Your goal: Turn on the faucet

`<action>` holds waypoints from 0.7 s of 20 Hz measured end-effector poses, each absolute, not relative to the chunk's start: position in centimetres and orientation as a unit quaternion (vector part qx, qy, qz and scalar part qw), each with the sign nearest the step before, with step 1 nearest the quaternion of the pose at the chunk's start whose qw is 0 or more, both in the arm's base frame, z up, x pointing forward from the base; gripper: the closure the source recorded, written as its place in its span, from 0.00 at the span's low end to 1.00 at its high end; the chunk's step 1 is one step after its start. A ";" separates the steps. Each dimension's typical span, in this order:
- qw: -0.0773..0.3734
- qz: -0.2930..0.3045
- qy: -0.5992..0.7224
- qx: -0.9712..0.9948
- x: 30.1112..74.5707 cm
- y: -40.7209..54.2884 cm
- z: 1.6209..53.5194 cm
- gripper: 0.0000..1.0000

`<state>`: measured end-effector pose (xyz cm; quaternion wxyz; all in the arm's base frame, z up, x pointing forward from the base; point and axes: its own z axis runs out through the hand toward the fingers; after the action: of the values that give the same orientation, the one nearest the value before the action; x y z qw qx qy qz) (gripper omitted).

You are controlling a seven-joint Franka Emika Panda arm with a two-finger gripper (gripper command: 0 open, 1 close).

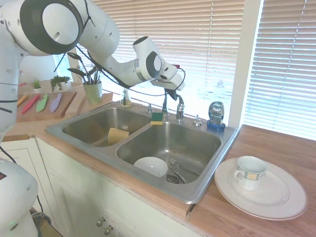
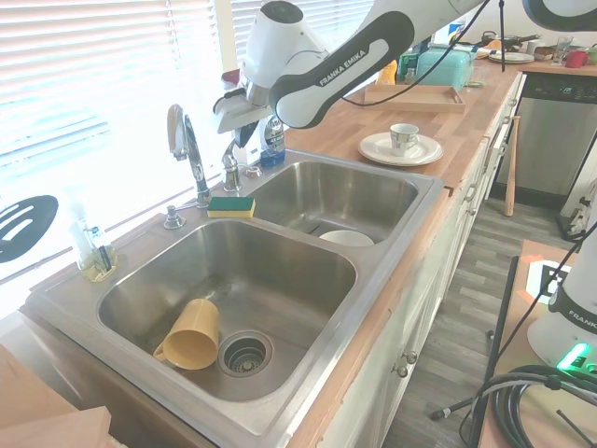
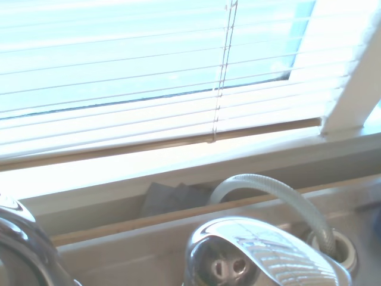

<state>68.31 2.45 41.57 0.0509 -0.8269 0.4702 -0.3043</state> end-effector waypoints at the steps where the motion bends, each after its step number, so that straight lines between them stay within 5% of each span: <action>1: 0.049 -0.307 0.470 -0.826 68.3 2.5 41.6 1.00; 10: 0.037 -0.321 0.466 -0.824 68.0 2.9 42.0 1.00; 14: 0.019 -0.282 0.476 -0.833 66.2 3.3 39.7 1.00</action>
<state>66.23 3.27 39.66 0.0191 -0.8327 0.4760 -0.2822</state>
